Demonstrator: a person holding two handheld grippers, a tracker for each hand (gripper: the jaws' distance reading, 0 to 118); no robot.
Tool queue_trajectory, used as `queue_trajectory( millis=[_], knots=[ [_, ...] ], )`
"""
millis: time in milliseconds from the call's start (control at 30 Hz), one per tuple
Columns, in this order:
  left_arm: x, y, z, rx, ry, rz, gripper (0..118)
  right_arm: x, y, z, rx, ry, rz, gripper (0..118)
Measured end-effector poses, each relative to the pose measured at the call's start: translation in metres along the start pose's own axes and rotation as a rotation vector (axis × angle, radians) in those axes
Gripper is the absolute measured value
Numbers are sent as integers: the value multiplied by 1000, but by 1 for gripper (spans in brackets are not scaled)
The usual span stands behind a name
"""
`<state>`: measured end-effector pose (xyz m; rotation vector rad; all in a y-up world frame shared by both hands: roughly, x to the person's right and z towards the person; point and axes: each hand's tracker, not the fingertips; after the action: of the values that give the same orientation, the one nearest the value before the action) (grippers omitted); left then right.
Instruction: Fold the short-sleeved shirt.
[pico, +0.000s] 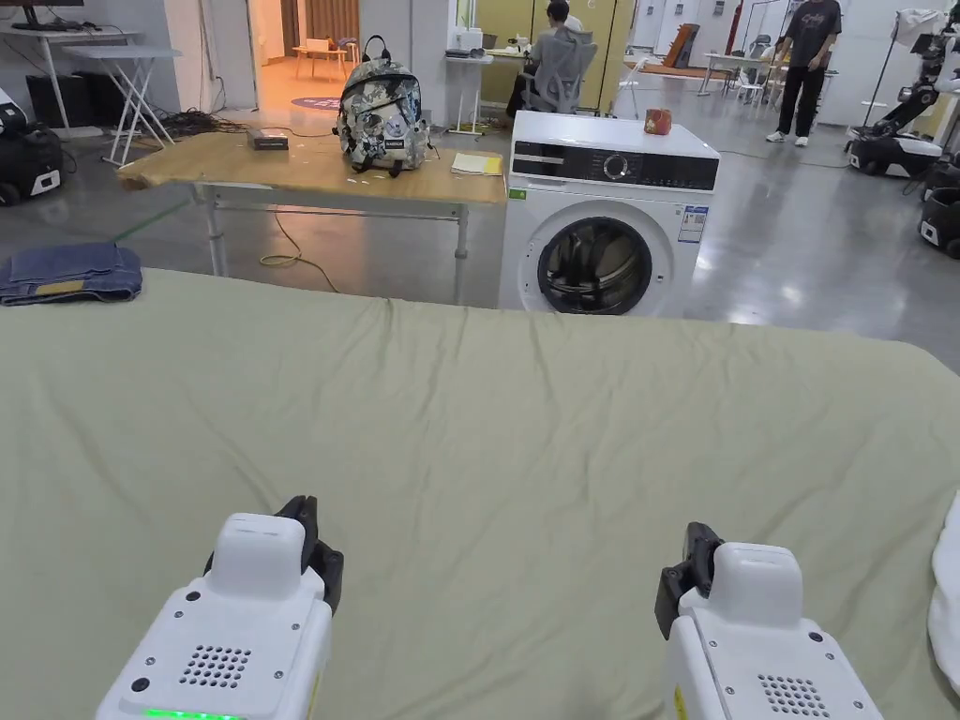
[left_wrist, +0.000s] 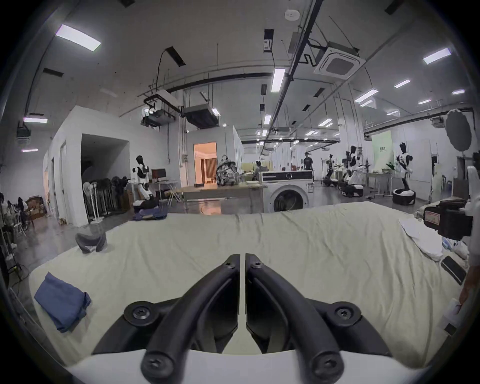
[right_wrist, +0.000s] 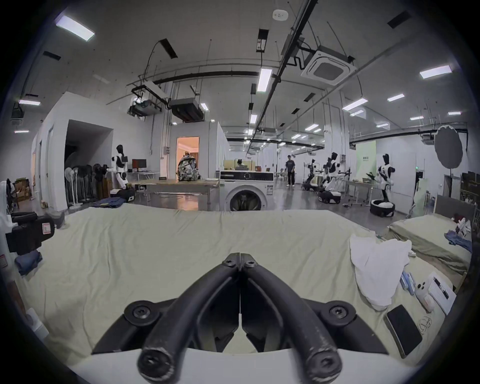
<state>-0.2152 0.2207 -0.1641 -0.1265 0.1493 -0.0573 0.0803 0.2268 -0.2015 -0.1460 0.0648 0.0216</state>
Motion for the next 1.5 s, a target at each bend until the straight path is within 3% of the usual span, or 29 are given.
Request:
queue_trajectory(
  millis=[67, 200, 267, 300, 333, 433, 600, 700, 833, 900, 1000, 1133, 1267, 1367, 1433, 1500],
  knots=[
    [1, 3, 0, 16, 10, -10, 0, 0, 2, 1, 20, -7, 10, 0],
    [0, 6, 0, 48, 44, -30, 1, 0, 4, 2, 50, -34, 22, 16],
    [-3, 8, -2, 45, 39, -31, 16, 3, 5, 1, 50, -27, 9, 43],
    [-4, 9, -3, 41, 36, -26, 30, 3, 6, 0, 43, -33, 7, 64],
    [-6, 9, -3, 40, 40, -14, 39, 4, 7, -1, 37, -47, 6, 76],
    [-14, 9, 0, 52, 49, 35, 68, 8, 7, -2, 37, -59, -3, 90],
    [-29, 9, 9, 150, 24, 118, 77, 11, 8, -3, 32, -49, 1, 91],
    [-32, 12, 6, 145, 4, 101, 79, 13, 10, -3, 33, -29, -7, 91],
    [-26, 16, 1, 110, 57, -25, 79, 15, 11, 0, 80, -37, -53, 91],
    [-25, 17, 0, 95, 38, -39, 79, 17, 12, 2, 112, -36, -92, 92],
    [-25, 17, -3, 61, 29, -40, 79, 15, 16, 1, 107, -122, -107, 92],
    [-26, 17, -8, 13, 21, -31, 79, 20, 19, 3, 62, -113, -184, 96],
    [-26, 15, -7, 19, 29, -14, 79, 18, 24, -2, 48, -69, -142, 96],
    [-23, 13, -6, 34, 39, -16, 79, 7, 29, -8, 20, -126, -70, 96],
    [-22, 12, -6, 42, 46, -24, 79, 3, 31, -7, 28, -124, -88, 96],
    [-21, 12, -5, 49, 60, -29, 79, 6, 34, -7, 13, -71, -165, 96]
  ],
)
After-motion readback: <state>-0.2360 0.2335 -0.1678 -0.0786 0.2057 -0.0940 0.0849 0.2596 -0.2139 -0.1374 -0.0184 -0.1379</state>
